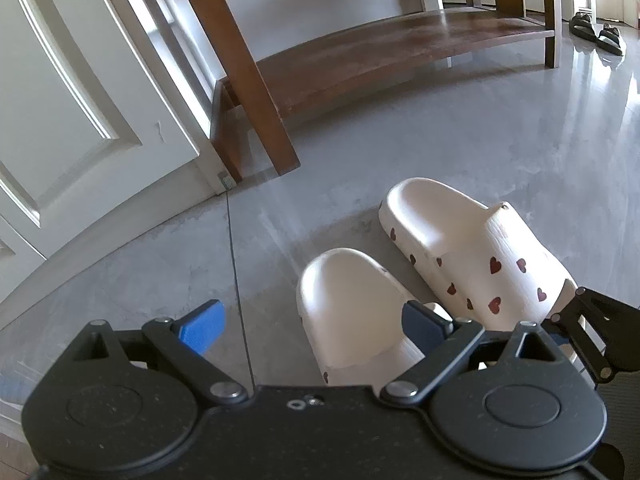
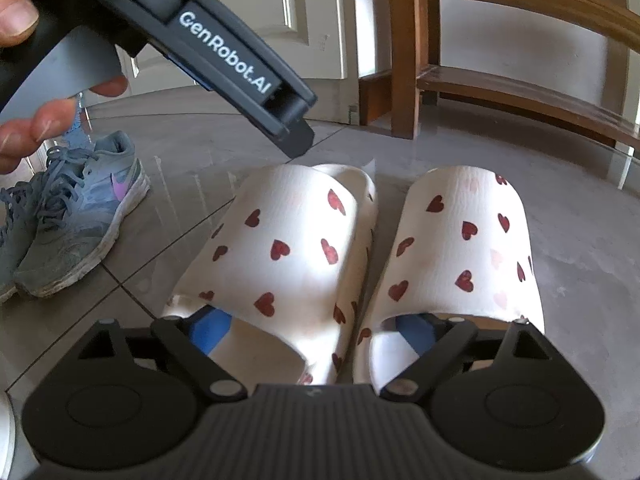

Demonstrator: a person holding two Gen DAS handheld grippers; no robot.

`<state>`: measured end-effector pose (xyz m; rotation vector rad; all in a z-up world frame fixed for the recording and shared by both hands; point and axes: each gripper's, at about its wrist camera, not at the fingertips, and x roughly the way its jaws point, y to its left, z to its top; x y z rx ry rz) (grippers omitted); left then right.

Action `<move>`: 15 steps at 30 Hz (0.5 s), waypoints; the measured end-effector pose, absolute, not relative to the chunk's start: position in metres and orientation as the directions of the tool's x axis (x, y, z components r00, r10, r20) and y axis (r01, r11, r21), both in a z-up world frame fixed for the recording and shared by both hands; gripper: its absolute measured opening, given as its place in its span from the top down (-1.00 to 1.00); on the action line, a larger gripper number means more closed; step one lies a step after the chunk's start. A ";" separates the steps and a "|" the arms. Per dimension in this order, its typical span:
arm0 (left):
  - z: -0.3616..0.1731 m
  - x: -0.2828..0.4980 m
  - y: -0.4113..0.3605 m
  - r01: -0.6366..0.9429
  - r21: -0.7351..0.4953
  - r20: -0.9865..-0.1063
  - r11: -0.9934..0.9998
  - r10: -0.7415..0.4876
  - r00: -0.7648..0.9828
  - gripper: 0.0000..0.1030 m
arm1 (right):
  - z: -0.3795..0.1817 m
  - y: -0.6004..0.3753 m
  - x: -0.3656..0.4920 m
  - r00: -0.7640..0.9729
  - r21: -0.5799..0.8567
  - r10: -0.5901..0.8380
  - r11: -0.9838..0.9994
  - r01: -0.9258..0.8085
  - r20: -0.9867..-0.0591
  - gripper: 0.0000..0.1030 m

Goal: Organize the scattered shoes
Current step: 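Close the right gripper on both slide heels together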

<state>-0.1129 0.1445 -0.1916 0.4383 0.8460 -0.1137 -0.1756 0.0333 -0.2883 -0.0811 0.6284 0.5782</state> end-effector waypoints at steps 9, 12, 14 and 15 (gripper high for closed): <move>-0.193 -0.113 0.148 0.261 0.332 -0.746 0.906 0.084 0.660 -0.86 | -0.291 0.032 -0.172 0.673 0.088 0.491 0.837 -0.539 -0.553 -0.52; -0.192 -0.112 0.146 0.260 0.331 -0.747 0.907 0.084 0.659 -0.86 | -0.291 0.027 -0.170 0.678 0.097 0.497 0.838 -0.536 -0.543 -0.39; -0.192 -0.112 0.144 0.267 0.333 -0.746 0.905 0.080 0.661 -0.86 | -0.290 0.023 -0.169 0.684 0.101 0.500 0.839 -0.534 -0.532 -0.25; -0.192 -0.113 0.145 0.266 0.333 -0.746 0.905 0.080 0.661 -0.86 | -0.290 0.022 -0.169 0.686 0.103 0.500 0.840 -0.533 -0.529 -0.18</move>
